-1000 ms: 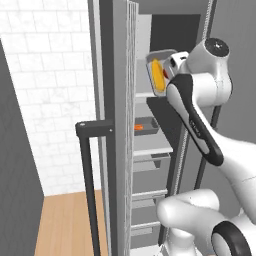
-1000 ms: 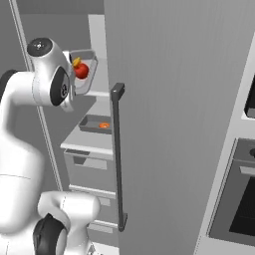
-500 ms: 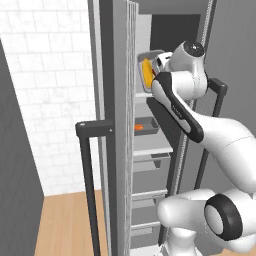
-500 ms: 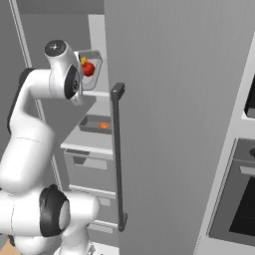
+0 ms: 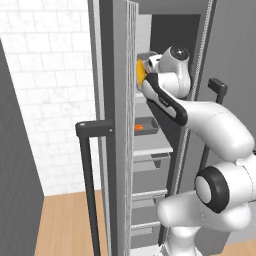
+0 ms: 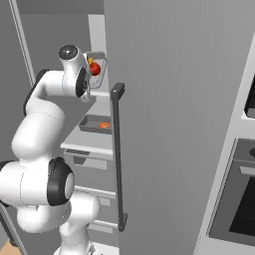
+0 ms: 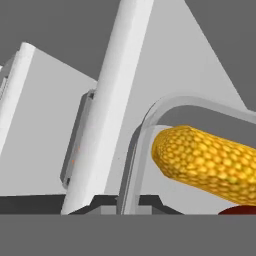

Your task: Take the meat container that has the shrimp and place it on the second highest rack of the freezer. Then take the vegetable container that has the corn and tomato and place it on the highest rack of the freezer.

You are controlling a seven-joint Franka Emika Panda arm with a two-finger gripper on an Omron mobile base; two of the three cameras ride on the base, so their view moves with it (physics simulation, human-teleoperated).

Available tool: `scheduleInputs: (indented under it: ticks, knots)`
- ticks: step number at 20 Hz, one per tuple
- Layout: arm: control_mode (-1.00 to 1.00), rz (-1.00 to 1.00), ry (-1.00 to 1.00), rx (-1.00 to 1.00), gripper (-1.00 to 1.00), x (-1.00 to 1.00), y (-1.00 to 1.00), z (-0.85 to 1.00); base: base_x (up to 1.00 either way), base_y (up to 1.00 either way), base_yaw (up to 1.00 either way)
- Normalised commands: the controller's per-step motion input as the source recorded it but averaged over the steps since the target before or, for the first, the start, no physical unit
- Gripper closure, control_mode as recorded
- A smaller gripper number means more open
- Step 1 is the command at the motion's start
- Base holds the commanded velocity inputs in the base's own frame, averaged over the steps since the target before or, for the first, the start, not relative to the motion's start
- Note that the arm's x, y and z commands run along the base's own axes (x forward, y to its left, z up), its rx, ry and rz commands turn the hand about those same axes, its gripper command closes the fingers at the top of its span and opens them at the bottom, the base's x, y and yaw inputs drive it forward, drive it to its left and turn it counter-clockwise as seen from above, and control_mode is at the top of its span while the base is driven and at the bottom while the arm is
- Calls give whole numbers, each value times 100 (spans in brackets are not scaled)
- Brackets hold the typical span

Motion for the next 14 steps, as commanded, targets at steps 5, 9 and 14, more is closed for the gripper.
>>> scheduleInputs:
  ticks: [5, 9, 14]
  knots:
    - [-100, 0, 0, 0, 100, 52, 0, 0, 0, 0, 0]
    - [-100, 0, 0, 0, 100, 49, 0, 0, 0, 0, 0]
    - [-100, 0, 0, 0, 100, 44, 0, -14, 0, 0, 0]
